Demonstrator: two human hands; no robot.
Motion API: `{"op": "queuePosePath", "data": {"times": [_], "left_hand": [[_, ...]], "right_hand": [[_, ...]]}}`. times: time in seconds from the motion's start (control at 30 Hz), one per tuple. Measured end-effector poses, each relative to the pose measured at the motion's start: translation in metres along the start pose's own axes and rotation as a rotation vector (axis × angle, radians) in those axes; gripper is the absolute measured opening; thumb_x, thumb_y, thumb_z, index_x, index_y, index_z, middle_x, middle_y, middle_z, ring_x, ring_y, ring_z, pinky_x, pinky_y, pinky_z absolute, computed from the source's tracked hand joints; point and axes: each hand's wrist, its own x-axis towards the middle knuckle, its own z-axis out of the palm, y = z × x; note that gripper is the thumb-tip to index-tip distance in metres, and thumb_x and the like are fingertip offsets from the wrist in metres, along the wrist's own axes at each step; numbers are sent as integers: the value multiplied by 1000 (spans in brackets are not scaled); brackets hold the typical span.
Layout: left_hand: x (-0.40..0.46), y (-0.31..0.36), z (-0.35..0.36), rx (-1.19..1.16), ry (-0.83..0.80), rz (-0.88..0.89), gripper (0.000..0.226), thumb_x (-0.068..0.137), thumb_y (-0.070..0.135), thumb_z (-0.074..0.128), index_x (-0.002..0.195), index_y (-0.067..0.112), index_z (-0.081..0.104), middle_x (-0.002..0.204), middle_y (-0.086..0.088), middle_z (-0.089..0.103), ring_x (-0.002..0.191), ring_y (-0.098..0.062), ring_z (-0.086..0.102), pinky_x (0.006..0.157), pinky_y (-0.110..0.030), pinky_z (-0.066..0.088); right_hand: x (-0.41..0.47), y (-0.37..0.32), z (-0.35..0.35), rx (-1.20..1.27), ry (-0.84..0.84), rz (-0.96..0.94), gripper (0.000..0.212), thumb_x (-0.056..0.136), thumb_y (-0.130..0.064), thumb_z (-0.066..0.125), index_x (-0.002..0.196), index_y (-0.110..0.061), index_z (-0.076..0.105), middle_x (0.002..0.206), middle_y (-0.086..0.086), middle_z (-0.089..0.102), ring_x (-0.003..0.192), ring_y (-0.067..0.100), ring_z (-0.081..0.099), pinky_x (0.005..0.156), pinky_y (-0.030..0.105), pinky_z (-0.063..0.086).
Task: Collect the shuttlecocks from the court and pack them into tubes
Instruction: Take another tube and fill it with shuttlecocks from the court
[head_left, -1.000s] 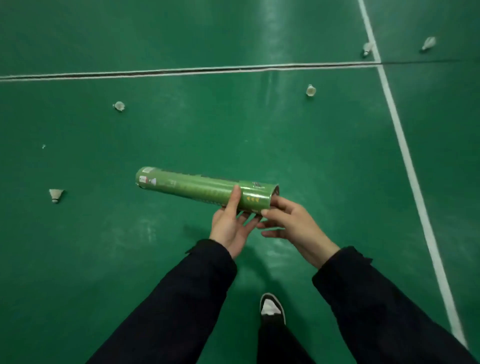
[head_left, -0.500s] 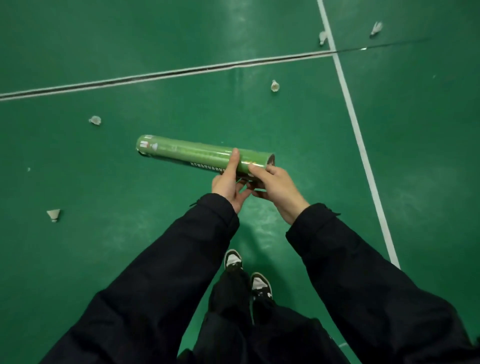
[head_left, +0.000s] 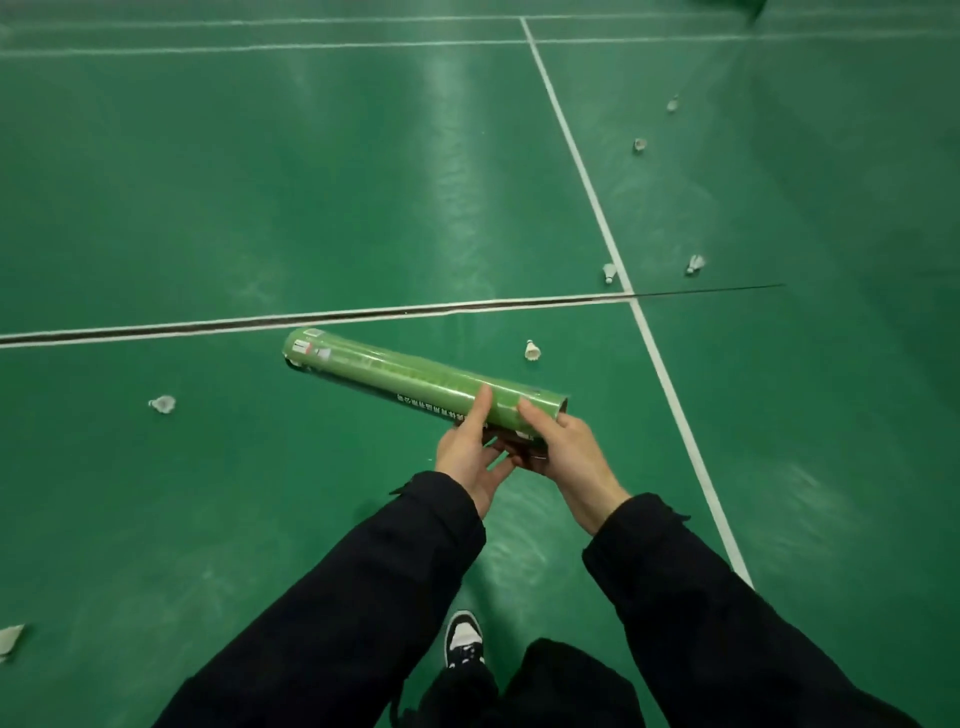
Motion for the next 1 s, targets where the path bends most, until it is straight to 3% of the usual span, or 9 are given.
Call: {"op": "queuePosePath", "data": {"times": [0.2, 0.3, 0.43, 0.5, 0.57, 0.63, 0.77, 0.9, 1.0], "left_hand": [[67, 47, 51, 84, -115, 12, 72, 86, 54, 74, 134, 1, 62, 119, -20, 73, 99, -30, 71, 77, -45, 59], [110, 61, 86, 108, -168, -3, 71, 86, 53, 72, 133, 1, 63, 111, -18, 71, 94, -30, 69, 73, -44, 60], [173, 74, 147, 128, -238, -56, 66, 88, 51, 69, 133, 2, 64, 110, -15, 72, 89, -27, 71, 68, -41, 60], [211, 78, 174, 98, -219, -79, 63, 89, 49, 68, 133, 4, 64, 109, -14, 74, 87, -24, 73, 68, -40, 60], [242, 89, 197, 41, -187, -114, 62, 89, 48, 69, 134, 6, 62, 119, -17, 73, 100, -28, 72, 84, -48, 61], [278, 102, 214, -1, -148, -142, 62, 88, 47, 69, 134, 6, 62, 124, -19, 70, 110, -31, 68, 97, -51, 55], [348, 138, 240, -64, -79, -137, 58, 94, 44, 66, 138, 6, 58, 126, -20, 65, 110, -30, 65, 87, -42, 54], [403, 172, 262, -50, -54, -111, 52, 96, 44, 64, 134, 9, 59, 116, -17, 68, 106, -29, 65, 85, -43, 53], [457, 188, 274, -20, -43, -107, 49, 96, 45, 65, 131, 11, 61, 121, -16, 68, 109, -29, 64, 87, -44, 54]], "right_hand": [[68, -57, -15, 2, -66, -19, 23, 98, -27, 65, 120, -19, 70, 116, 14, 74, 98, 23, 69, 93, 51, 57], [107, -82, -38, 25, -52, -30, 24, 99, -24, 63, 122, -16, 68, 119, 20, 71, 94, 23, 69, 91, 48, 58], [166, -118, -79, 58, 20, -49, 24, 98, -23, 65, 120, -13, 68, 115, 17, 74, 89, 21, 70, 82, 40, 61], [197, -139, -97, 14, 52, -64, 22, 98, -26, 65, 117, -15, 68, 104, 8, 75, 81, 19, 69, 69, 35, 59], [226, -158, -109, -42, 68, -77, 19, 99, -28, 63, 115, -19, 69, 95, 0, 74, 73, 18, 67, 58, 31, 54], [258, -175, -118, -82, 63, -109, 19, 100, -26, 62, 117, -20, 70, 103, 5, 74, 69, 19, 64, 55, 31, 51], [328, -212, -126, -72, 81, -90, 20, 101, -22, 61, 120, -18, 67, 114, 5, 71, 69, 16, 65, 59, 31, 51], [386, -244, -132, -69, 131, -106, 15, 101, -21, 61, 110, -15, 71, 106, 4, 72, 68, 13, 65, 62, 29, 51], [440, -257, -142, -64, 172, -101, 15, 101, -22, 61, 106, -14, 72, 103, 4, 75, 69, 13, 66, 64, 30, 52]]}}
